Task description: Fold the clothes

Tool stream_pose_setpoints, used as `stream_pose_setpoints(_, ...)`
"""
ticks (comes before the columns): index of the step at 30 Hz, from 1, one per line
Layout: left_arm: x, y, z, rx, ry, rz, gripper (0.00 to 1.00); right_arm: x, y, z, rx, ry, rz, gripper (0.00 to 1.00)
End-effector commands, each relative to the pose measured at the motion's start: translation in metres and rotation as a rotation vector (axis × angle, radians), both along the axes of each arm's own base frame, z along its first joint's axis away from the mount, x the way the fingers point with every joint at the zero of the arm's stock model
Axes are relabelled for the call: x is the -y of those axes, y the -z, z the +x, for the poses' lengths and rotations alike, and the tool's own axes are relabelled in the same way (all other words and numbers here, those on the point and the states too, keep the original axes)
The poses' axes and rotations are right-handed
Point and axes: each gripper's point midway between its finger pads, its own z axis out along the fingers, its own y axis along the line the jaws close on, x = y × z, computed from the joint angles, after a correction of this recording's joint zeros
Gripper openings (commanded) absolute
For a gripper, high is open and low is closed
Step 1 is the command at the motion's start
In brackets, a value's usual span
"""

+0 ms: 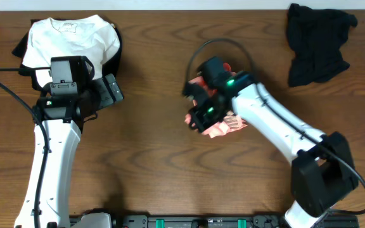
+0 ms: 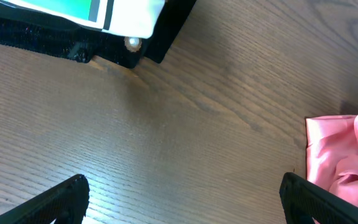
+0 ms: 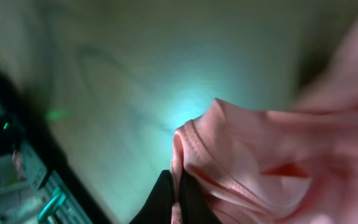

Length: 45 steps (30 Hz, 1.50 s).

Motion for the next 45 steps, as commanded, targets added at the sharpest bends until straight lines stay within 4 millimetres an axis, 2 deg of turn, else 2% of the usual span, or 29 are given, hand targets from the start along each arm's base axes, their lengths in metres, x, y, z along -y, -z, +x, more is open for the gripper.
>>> stream_pose_setpoints(1,-0.004,0.003,0.000,-0.005,-0.016,0.008,0.98,-0.015,-0.012,-0.013,0.010,-0.041,0.036,0.14)
stream_pose_setpoints(2,-0.004,0.003,0.000,-0.005,-0.016,0.008,0.98,-0.016,-0.013,-0.014,0.009,-0.044,0.037,0.24)
stream_pose_setpoints(3,-0.004,0.003,0.000,-0.005,-0.016,0.008,0.98,-0.018,-0.013,-0.016,0.007,-0.049,0.040,0.52)
stream_pose_setpoints(4,-0.004,0.003,0.000,-0.005,-0.016,0.008,0.98,-0.018,-0.013,-0.017,0.006,-0.051,0.039,0.63)
stream_pose_setpoints(5,-0.004,0.003,0.000,-0.005,-0.016,0.008,0.98,-0.018,-0.013,-0.017,0.006,-0.050,0.039,0.69)
stream_pose_setpoints(8,-0.004,0.003,0.000,-0.005,-0.016,0.008,0.98,-0.017,-0.014,-0.011,0.018,-0.039,0.046,0.73)
stream_pose_setpoints(11,-0.004,0.003,0.000,-0.005,-0.016,0.008,0.98,-0.008,-0.015,0.012,0.055,0.041,0.042,0.77)
stream_pose_setpoints(13,-0.004,0.003,0.000,-0.006,-0.016,0.008,0.98,0.007,-0.014,0.036,0.093,0.136,0.012,0.77)
stream_pose_setpoints(14,-0.004,0.003,0.000,-0.006,-0.016,0.008,0.98,0.019,-0.013,0.052,0.117,0.199,-0.006,0.78)
stream_pose_setpoints(18,-0.004,0.003,0.000,-0.006,-0.015,0.008,0.98,0.065,-0.012,0.092,0.147,0.380,-0.041,0.80)
stream_pose_setpoints(22,-0.004,0.003,0.000,-0.004,-0.001,0.017,0.98,0.105,-0.015,0.118,0.159,0.490,-0.031,0.81)
stream_pose_setpoints(24,-0.004,0.003,0.000,-0.004,0.000,0.018,0.98,0.112,-0.017,0.125,0.169,0.500,-0.014,0.81)
stream_pose_setpoints(31,-0.004,0.002,0.001,0.000,-0.001,0.018,0.98,0.120,-0.019,0.143,0.224,0.524,0.009,0.83)
stream_pose_setpoints(38,-0.004,0.002,0.001,0.000,0.000,0.018,0.98,0.120,0.004,0.146,0.184,0.524,-0.013,0.81)
stream_pose_setpoints(40,-0.004,0.002,0.001,0.000,0.000,0.018,0.98,0.120,0.010,0.145,0.170,0.524,-0.021,0.76)
stream_pose_setpoints(42,-0.004,0.002,0.001,0.000,0.000,0.018,0.98,0.120,0.011,0.146,0.174,0.523,-0.019,0.66)
stream_pose_setpoints(44,-0.004,0.002,0.001,0.000,0.000,0.018,0.98,0.119,0.009,0.151,0.192,0.524,-0.008,0.42)
stream_pose_setpoints(45,-0.004,0.002,0.001,0.000,0.000,0.018,0.98,0.117,0.007,0.153,0.201,0.524,0.002,0.33)
